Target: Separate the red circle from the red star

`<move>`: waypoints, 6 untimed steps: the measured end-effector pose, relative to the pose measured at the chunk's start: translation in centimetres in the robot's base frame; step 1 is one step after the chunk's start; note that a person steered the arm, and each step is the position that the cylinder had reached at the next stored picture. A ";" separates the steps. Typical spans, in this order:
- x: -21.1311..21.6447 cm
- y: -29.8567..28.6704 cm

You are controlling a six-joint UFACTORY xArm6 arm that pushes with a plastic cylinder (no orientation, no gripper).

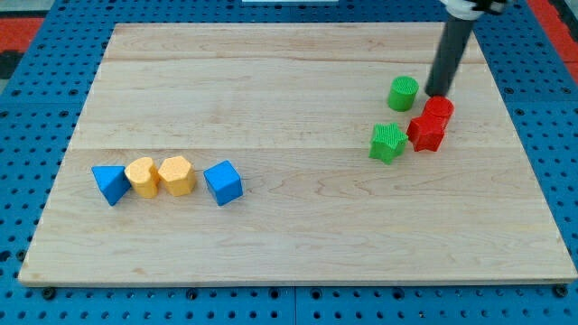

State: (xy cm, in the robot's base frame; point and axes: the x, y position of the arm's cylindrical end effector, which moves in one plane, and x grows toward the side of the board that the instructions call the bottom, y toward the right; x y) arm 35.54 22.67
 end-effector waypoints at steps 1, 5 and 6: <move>3.3 5.7; -0.1 -6.6; 0.7 -2.3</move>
